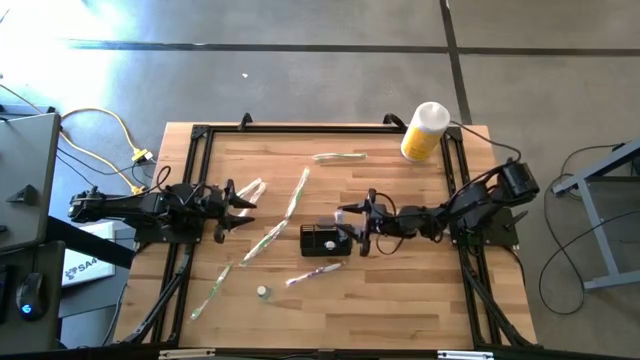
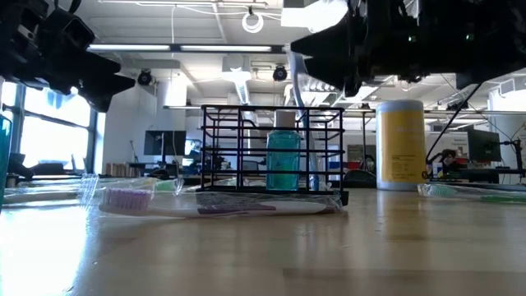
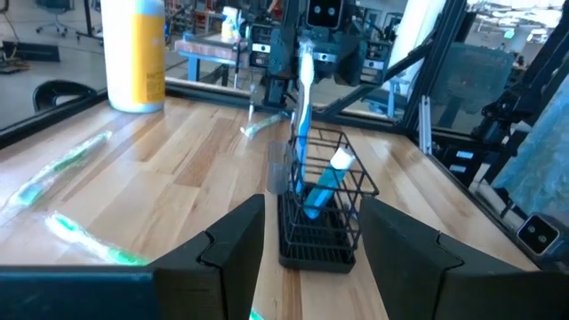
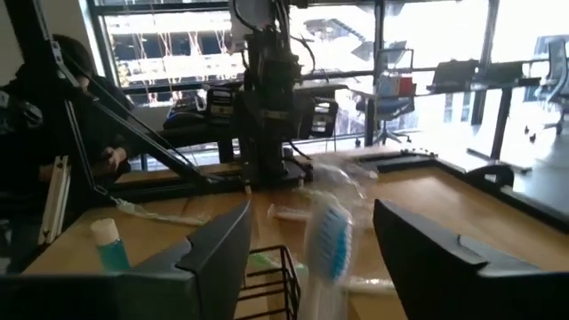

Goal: Pick & Place toothbrushing station
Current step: Put the green toothbrush into the black wire organizer

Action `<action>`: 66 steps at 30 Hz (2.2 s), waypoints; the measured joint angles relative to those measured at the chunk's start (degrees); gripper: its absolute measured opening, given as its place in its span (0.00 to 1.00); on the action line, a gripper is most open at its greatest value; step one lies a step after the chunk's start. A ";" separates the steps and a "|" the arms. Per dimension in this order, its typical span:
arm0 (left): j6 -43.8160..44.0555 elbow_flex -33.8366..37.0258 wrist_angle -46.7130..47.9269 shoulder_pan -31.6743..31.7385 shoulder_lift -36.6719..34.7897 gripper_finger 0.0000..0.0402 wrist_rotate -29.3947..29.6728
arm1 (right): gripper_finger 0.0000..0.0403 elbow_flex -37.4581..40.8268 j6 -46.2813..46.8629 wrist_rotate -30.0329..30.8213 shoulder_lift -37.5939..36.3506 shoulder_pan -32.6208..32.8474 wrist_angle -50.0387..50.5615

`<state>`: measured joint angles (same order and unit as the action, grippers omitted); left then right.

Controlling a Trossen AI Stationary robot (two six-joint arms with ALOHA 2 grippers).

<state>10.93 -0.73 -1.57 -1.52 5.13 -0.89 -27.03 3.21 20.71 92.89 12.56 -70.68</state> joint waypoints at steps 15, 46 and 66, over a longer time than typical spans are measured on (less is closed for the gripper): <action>-5.31 -9.27 -0.85 0.00 5.43 0.45 -1.31 | 0.62 -0.02 -12.71 0.39 -9.77 3.57 3.66; 19.98 -41.99 56.31 23.15 58.54 0.45 13.19 | 0.62 -0.02 -10.08 0.02 -10.02 3.58 9.77; 6.73 -41.99 47.90 35.28 70.64 0.45 3.13 | 0.62 -0.02 -9.25 -1.77 -10.02 3.58 10.60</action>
<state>17.65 -42.72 46.33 33.76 75.76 2.24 -27.05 -6.04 18.94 82.87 16.14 -60.07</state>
